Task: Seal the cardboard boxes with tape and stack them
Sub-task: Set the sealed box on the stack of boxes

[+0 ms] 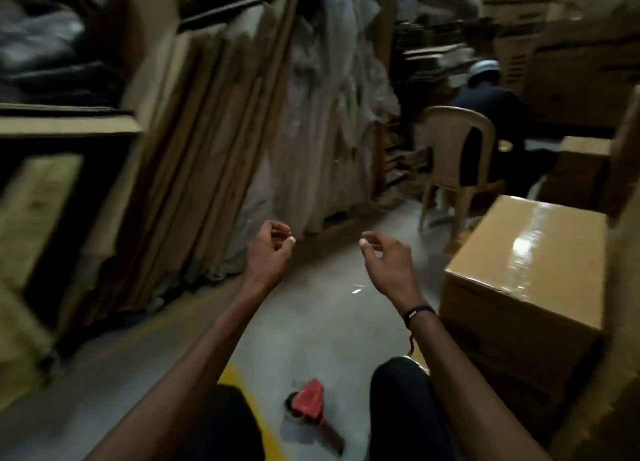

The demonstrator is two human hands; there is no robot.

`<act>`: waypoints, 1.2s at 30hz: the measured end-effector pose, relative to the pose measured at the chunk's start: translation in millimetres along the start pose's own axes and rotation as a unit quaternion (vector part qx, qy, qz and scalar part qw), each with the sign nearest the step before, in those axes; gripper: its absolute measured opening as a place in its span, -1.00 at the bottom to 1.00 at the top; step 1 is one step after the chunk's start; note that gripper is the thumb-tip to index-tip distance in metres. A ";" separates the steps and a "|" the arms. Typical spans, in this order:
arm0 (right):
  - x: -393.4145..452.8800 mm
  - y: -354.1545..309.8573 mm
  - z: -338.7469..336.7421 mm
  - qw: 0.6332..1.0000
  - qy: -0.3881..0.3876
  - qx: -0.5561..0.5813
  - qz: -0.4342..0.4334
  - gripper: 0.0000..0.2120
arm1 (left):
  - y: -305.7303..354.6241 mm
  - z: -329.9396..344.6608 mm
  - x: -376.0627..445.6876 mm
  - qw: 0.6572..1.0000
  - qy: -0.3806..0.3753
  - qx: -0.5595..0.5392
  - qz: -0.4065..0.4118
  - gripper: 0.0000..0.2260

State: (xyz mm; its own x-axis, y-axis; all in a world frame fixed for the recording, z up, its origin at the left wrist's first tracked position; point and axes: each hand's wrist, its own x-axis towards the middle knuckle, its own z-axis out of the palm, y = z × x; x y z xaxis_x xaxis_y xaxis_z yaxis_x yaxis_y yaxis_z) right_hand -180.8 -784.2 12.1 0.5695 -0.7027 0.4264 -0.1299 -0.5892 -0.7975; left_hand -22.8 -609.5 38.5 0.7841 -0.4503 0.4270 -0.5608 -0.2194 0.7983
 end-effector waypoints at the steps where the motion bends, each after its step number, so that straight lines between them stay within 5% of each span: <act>1: -5.7 -18.1 18.6 1.000 -0.020 0.014 -0.012 -0.75 | -7.4 -28.5 -9.2 1.000 0.023 0.012 -0.005 -0.90; 13: -117.8 -190.1 210.4 0.931 -0.278 0.175 -0.161 -0.81 | -73.6 -272.2 -152.1 0.955 0.239 0.119 -0.132 -0.91; 28: -305.5 -293.4 345.3 0.806 -0.518 0.212 -0.192 -0.83 | -134.7 -441.0 -350.7 0.837 0.401 0.185 -0.324 -0.88; 36: -407.1 -344.5 449.5 0.732 -0.652 0.187 -0.063 -0.21 | -214.3 -551.7 -457.2 0.728 0.492 0.172 -0.445 -0.80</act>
State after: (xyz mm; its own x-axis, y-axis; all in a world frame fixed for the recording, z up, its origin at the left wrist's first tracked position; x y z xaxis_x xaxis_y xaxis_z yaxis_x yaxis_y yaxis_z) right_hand -3.0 -115.8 -78.6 0.8797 0.4706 -0.0682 0.0835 -0.2940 -0.9521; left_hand -114.5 120.9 -93.6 0.5935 0.8039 0.0375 0.3855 -0.3249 0.8636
